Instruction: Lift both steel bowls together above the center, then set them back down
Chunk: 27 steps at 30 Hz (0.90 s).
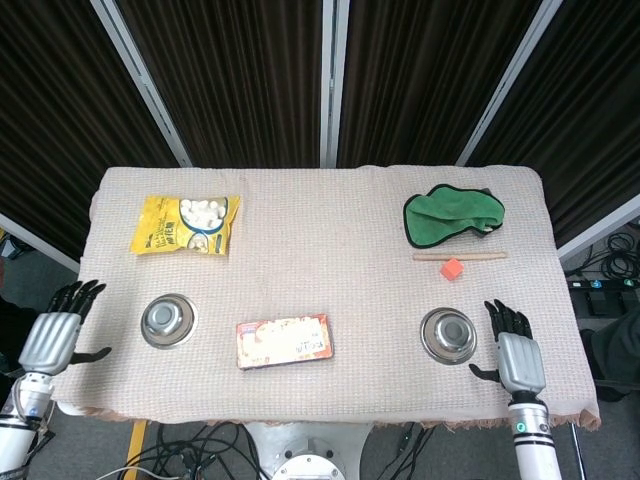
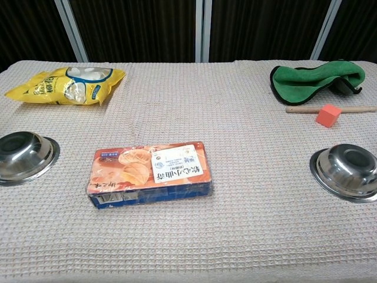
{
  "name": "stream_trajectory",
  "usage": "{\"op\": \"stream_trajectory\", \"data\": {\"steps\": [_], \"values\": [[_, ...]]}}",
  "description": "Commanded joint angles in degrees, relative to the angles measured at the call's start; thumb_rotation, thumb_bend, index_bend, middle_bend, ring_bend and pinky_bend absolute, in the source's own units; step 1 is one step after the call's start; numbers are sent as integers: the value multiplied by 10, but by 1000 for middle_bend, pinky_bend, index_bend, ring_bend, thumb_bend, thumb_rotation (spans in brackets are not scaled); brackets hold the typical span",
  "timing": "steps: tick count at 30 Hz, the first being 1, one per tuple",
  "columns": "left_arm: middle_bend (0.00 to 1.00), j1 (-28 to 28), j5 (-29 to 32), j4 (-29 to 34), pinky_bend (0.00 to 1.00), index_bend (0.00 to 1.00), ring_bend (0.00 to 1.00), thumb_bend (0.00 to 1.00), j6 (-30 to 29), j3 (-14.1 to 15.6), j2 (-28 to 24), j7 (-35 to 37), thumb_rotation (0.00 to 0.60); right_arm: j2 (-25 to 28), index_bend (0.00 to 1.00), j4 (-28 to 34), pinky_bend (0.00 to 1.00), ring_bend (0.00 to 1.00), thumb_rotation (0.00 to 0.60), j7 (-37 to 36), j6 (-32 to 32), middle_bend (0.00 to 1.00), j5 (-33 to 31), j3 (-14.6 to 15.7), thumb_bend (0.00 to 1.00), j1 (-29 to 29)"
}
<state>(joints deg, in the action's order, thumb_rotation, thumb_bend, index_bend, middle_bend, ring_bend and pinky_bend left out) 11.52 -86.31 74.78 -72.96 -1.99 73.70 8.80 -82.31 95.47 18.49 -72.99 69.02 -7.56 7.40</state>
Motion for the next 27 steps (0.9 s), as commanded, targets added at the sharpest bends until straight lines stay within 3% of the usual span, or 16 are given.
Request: {"op": "stream_trajectory", "data": {"steps": [1,12,19,27], "values": [[58,49,-6,-1,71,100,0,0,72,5,8,11,600,7,0,10,0,0,600,22,43,0,-45,-19,0,30],[62,115,-1,-27,71,100,0,0,191,28,54,13,600,4,0,11,0,0,600,84,117,0,-142,-26,5,95],[65,129,-8,-53,72,108,0,0,196,35,71,27,600,6,0,17,0,0,600,120,147,0,-204,-17,11,130],[68,148,-15,-60,77,125,0,0,203,39,70,39,600,3,0,14,7,0,600,133,143,0,-233,-3,26,151]]}}
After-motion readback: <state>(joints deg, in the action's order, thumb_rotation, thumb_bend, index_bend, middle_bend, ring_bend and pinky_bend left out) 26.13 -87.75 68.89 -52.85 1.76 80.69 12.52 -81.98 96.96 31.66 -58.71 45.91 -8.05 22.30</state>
